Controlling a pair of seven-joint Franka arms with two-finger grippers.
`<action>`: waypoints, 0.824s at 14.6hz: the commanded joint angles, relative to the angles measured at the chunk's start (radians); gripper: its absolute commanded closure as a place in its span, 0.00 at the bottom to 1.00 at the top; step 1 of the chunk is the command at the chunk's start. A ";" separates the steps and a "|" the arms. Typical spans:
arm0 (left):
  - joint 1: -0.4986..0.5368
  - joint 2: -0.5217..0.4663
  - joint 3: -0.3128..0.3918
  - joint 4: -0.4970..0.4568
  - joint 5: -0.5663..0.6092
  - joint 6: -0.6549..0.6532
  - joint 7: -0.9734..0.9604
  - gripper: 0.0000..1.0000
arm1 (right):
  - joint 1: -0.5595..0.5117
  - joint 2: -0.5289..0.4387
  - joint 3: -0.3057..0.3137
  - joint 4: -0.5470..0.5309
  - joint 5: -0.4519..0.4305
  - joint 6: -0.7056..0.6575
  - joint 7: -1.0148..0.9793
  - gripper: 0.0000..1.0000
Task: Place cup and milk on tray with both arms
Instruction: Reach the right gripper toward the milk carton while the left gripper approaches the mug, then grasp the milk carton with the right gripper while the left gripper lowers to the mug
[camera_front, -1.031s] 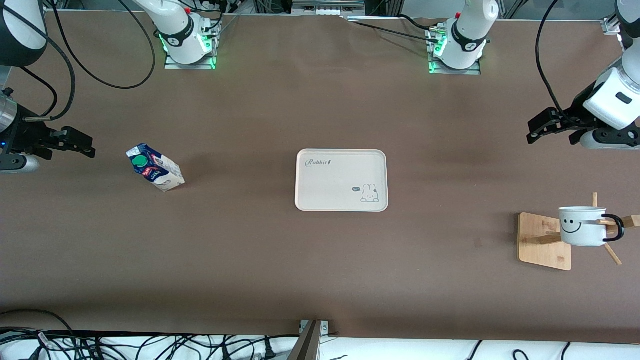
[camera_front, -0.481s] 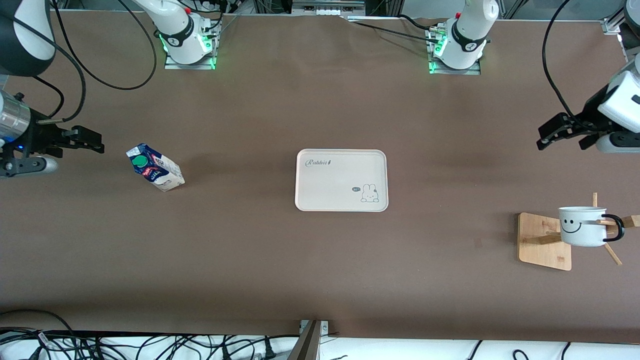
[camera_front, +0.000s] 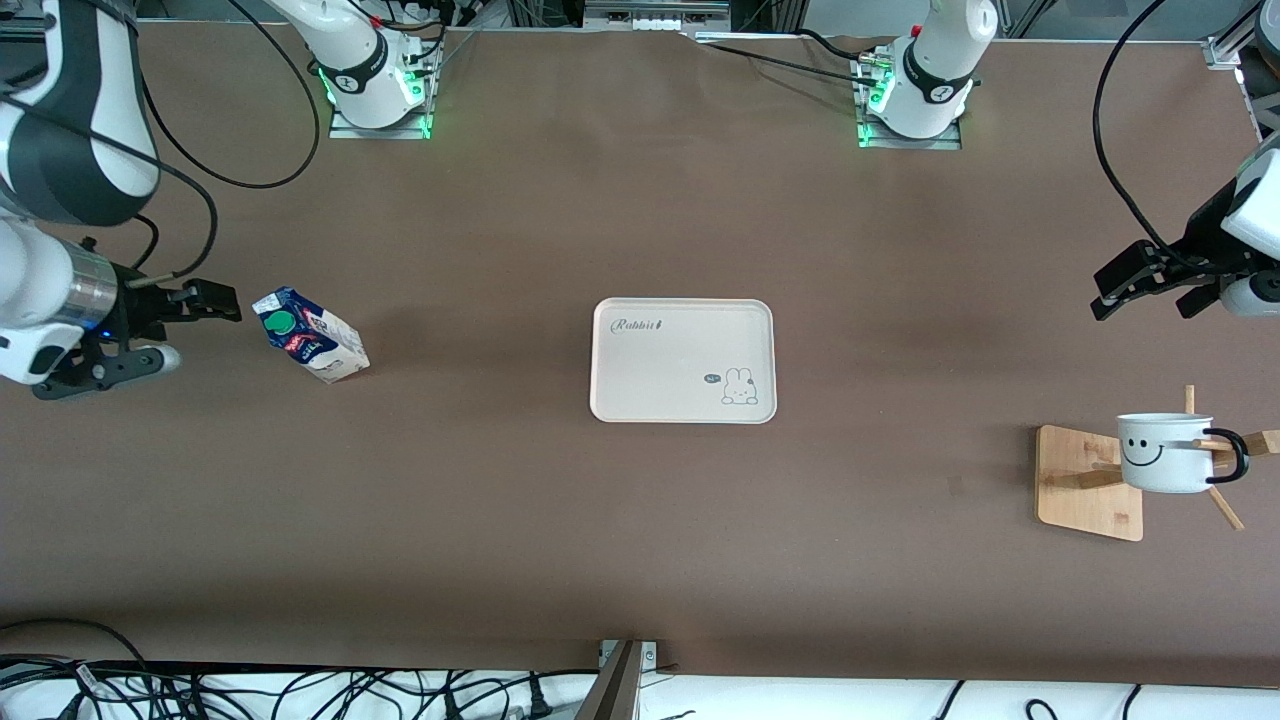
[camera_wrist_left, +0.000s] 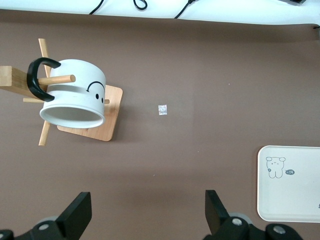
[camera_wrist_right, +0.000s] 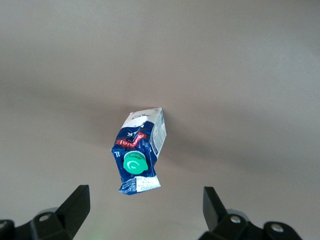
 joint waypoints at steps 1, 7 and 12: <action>0.002 0.014 0.006 0.017 0.001 0.007 0.013 0.00 | 0.003 0.008 0.000 -0.033 -0.009 0.022 -0.028 0.00; 0.002 0.017 0.029 0.029 0.025 0.190 0.172 0.00 | 0.003 -0.007 0.000 -0.189 -0.052 0.148 -0.063 0.00; 0.004 0.032 0.038 -0.052 0.025 0.236 0.177 0.00 | 0.003 -0.018 0.002 -0.223 -0.052 0.163 -0.080 0.00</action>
